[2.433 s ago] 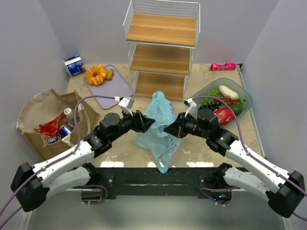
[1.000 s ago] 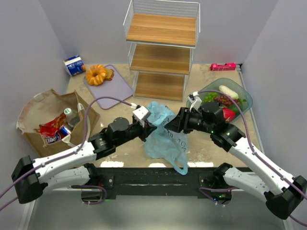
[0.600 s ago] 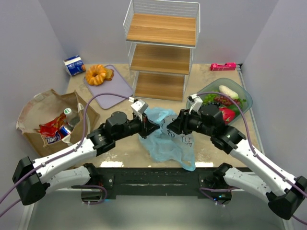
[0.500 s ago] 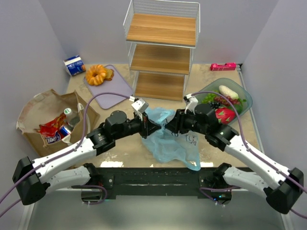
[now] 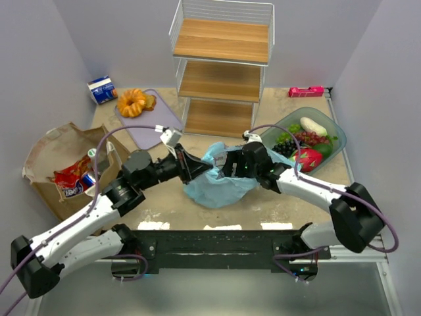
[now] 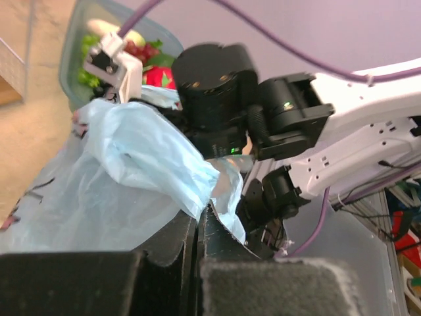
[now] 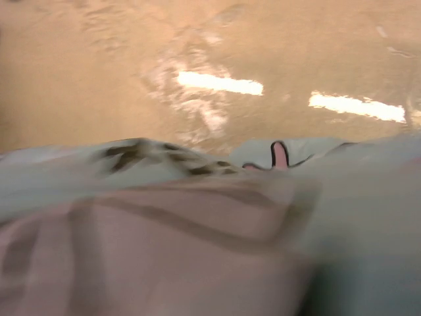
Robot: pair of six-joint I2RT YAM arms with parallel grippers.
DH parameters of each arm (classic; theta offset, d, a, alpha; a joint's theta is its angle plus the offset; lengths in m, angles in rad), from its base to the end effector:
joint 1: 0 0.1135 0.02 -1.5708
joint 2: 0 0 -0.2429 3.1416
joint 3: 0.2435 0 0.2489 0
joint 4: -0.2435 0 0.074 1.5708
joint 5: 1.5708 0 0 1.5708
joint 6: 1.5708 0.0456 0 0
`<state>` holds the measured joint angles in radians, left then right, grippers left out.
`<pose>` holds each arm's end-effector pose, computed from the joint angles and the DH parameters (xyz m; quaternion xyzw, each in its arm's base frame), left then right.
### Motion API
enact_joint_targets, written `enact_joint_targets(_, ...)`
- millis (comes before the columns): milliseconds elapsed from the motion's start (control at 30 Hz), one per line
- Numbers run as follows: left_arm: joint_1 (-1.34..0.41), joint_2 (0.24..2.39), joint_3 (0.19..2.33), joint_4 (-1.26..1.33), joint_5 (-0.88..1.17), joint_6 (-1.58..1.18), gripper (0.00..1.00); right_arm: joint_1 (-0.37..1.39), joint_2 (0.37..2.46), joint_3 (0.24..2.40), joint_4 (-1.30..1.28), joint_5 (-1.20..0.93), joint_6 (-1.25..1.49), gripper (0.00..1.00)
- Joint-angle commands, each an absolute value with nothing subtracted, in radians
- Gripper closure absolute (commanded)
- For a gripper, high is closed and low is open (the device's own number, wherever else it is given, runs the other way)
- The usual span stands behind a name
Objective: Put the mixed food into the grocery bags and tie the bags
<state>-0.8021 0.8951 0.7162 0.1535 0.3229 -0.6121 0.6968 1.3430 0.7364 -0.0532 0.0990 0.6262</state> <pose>0.1520 -0.1780 0.3161 0.1788 0.6929 -0.5351 0.4490 0.2269 0.1840 0.1885 -0.0099 0.8972 0.2348 0.3740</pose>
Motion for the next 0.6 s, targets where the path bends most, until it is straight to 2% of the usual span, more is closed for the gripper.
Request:
enact_joint_targets(0,-0.711,0.796,0.770,0.094,0.356,-0.612,1.00,0.601,1.382,0.738,-0.025,0.180,0.618,0.16)
enact_joint_targets(133,-0.677,0.790,0.781,0.043,0.365,-0.551,1.00,0.600,1.353,0.762,-0.031,0.111,0.571,0.10)
enact_joint_targets(233,-0.675,0.876,0.836,-0.058,0.393,-0.480,1.00,0.603,1.321,0.839,-0.092,-0.039,0.503,0.07)
enact_joint_targets(267,-0.676,0.928,0.851,-0.083,0.394,-0.460,1.00,0.609,1.292,0.860,-0.113,-0.116,0.470,0.01)
enact_joint_targets(300,-0.675,0.952,0.870,-0.133,0.391,-0.437,1.00,0.615,1.273,0.900,-0.136,-0.148,0.456,0.01)
enact_joint_targets(467,-0.675,1.060,0.997,-0.278,0.171,-0.267,1.00,0.634,1.111,0.977,-0.268,-0.319,0.419,0.01)
enact_joint_targets(567,-0.675,1.062,0.988,-0.272,0.005,-0.229,1.00,0.630,0.999,1.018,-0.360,-0.281,0.440,0.01)
